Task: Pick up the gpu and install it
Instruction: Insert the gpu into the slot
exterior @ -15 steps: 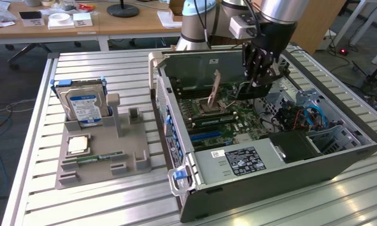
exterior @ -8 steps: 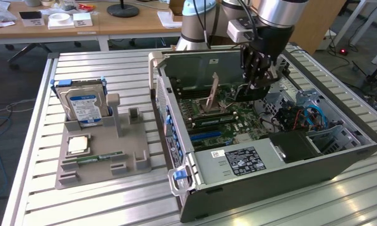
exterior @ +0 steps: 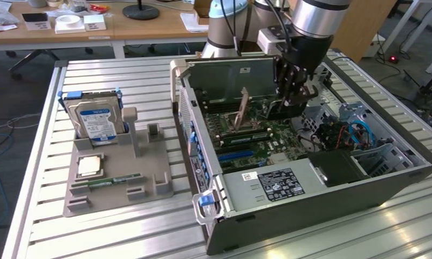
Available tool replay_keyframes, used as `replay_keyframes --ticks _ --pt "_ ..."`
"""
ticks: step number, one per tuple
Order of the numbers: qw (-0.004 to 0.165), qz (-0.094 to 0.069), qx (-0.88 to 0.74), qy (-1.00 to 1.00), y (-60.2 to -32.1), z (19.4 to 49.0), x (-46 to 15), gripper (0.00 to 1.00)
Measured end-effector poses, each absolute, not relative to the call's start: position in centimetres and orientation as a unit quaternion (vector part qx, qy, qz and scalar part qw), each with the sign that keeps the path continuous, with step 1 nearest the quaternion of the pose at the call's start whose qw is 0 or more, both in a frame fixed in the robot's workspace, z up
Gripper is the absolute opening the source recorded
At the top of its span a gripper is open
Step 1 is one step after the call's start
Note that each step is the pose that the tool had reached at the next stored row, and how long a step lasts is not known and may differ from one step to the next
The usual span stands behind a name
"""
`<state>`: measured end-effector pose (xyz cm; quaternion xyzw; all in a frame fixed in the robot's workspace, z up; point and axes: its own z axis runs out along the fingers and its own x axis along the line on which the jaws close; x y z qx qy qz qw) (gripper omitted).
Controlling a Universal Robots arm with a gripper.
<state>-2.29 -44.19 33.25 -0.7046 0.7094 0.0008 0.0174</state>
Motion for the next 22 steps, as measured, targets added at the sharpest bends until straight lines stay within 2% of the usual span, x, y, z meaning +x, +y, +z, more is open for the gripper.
replay_keyframes --ticks 22 --pt "0.017 0.001 -0.705 0.709 -44.2 31.4 -2.6 0.26"
